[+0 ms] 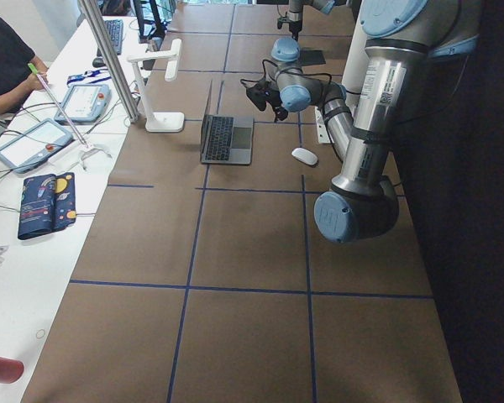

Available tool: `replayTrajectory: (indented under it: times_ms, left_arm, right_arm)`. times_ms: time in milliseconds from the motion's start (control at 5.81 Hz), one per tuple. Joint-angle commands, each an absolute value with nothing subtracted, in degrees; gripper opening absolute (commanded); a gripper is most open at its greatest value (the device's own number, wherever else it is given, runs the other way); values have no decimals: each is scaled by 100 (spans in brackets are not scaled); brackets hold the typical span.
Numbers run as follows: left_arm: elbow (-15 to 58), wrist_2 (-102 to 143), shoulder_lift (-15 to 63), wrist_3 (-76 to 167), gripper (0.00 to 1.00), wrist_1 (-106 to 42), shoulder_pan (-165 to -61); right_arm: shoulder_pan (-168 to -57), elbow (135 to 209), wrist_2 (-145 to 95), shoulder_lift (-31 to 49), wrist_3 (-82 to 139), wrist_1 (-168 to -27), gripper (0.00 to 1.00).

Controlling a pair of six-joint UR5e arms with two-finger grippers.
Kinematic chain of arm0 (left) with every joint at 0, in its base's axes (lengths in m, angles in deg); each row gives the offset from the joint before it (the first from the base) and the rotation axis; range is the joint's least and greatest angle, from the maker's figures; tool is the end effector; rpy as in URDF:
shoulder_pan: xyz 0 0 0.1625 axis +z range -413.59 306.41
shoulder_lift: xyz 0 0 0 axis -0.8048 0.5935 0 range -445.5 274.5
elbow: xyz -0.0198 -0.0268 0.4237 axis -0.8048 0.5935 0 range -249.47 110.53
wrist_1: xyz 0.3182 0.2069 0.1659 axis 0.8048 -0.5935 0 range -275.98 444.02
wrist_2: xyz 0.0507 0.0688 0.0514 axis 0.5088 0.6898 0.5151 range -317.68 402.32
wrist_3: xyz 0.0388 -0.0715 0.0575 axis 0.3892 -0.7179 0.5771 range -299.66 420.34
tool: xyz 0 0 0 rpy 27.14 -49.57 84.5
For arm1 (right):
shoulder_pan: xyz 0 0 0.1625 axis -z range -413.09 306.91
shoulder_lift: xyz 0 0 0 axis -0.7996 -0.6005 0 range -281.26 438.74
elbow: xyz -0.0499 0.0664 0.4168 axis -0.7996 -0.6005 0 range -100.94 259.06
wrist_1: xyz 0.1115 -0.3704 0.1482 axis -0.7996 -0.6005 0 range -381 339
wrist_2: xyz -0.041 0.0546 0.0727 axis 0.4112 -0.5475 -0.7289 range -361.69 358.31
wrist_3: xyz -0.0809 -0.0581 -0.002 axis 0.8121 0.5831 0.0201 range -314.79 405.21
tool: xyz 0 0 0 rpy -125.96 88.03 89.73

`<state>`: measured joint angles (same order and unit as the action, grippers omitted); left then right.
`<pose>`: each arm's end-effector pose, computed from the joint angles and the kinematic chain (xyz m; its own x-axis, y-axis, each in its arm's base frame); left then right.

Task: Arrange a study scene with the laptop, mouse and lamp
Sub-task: 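Grasp the black mousepad with the right gripper and lift it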

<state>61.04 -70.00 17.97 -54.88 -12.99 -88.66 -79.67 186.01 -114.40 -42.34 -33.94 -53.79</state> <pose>0.3206 -0.3416 0.2160 0.2483 -0.6560 -0.7127 0.4038 0.7389 -0.5394 -0.2229 -0.2175 0.6212 0.6747 0.1434 0.7240 -0.0507 0.9876 -0.1483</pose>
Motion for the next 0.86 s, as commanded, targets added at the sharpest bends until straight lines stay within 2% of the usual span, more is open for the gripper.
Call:
replayTrajectory:
  times_ms: [0,172,517,689]
  left_arm:
    - [6166,-7000,1786,-5488,100,-1292,-8875]
    - [6166,-7000,1777,-5488,100,-1284,-8875]
    - [6166,-7000,1751,-5488,100,-1284,-8883]
    - [6166,-7000,1716,-5488,100,-1284,-8884]
  right_arm:
    - [-7928,18594,-11445,-4229,-3398,-5379,22]
    - [-7928,18602,-11462,-4229,-3380,-5379,0]
    - [-7963,18681,-11480,-4142,-3310,-4558,0]
    - [-8233,18742,-11498,-3706,-3310,-4379,0]
